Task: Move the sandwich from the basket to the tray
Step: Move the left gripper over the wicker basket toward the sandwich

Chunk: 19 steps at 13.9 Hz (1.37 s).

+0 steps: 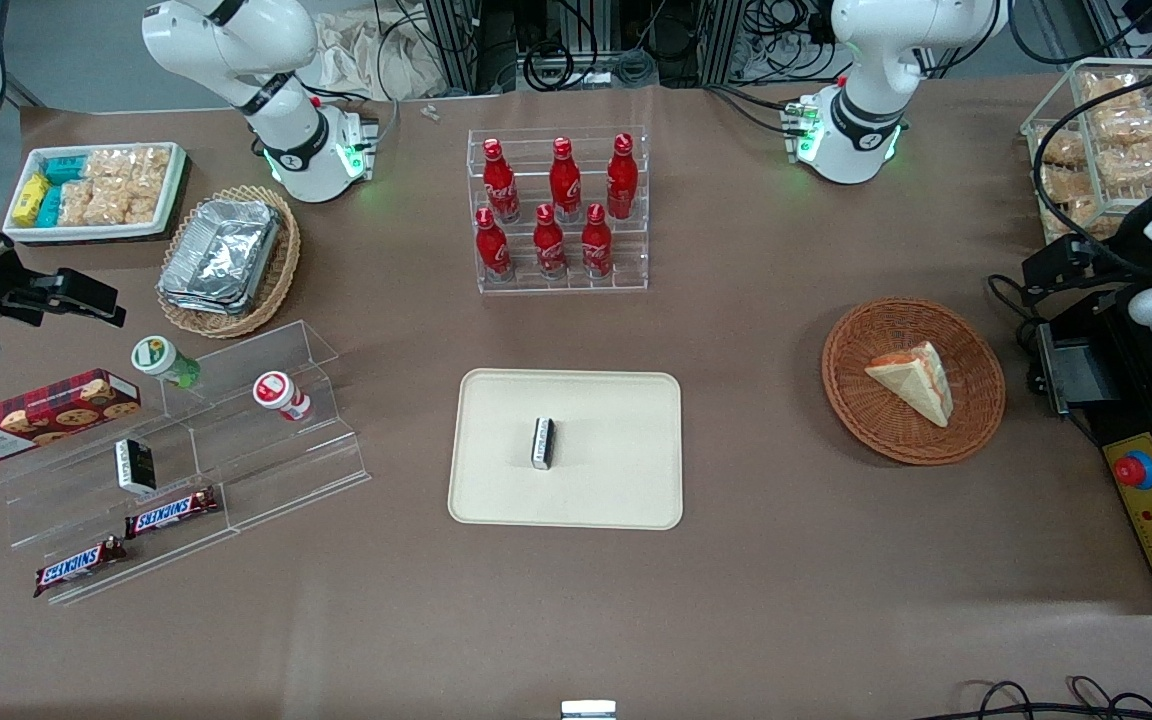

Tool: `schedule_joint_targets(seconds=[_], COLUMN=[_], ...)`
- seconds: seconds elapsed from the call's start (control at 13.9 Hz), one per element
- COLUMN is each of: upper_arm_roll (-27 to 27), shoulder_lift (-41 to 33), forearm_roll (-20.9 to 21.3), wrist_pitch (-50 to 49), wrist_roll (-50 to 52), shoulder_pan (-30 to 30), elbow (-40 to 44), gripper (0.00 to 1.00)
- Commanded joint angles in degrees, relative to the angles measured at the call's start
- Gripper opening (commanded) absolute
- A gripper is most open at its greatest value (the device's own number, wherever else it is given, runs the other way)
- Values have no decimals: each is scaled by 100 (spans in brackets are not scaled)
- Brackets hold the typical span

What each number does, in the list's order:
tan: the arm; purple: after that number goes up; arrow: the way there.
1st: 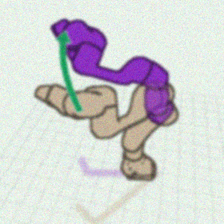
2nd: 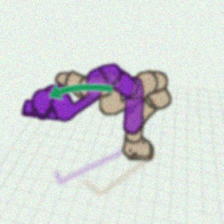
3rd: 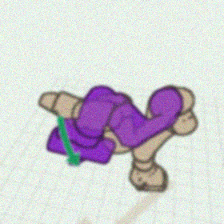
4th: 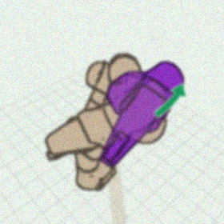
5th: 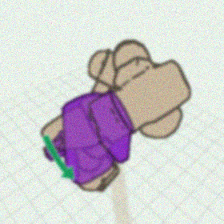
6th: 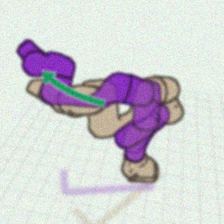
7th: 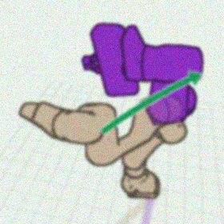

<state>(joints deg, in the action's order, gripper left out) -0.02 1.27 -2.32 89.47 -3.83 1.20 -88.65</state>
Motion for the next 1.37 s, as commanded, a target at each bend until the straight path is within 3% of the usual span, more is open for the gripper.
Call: schedule_joint_targets(seconds=[0.0,0.29,0.58,0.72,0.94,1.08,1.29], upper_arm_roll=[-51,-43,-25,-34,-51,-60,-51], shoulder_lift=[101,110,5,-109,-687,-1093,-998], forearm_roll=[4,100,109,118,161,197,434], wrist_pitch=[-167,-184,-141,95,1305,2473,3373], wrist_roll=[40,188,2512,2843,3245,4227,4653], shoulder_pan=[47,56,117,109,56,47,47], elbow=[182,121,-545,-941,-2387,-3522,-4194], gripper=[100,100,100,100,100,100,100])
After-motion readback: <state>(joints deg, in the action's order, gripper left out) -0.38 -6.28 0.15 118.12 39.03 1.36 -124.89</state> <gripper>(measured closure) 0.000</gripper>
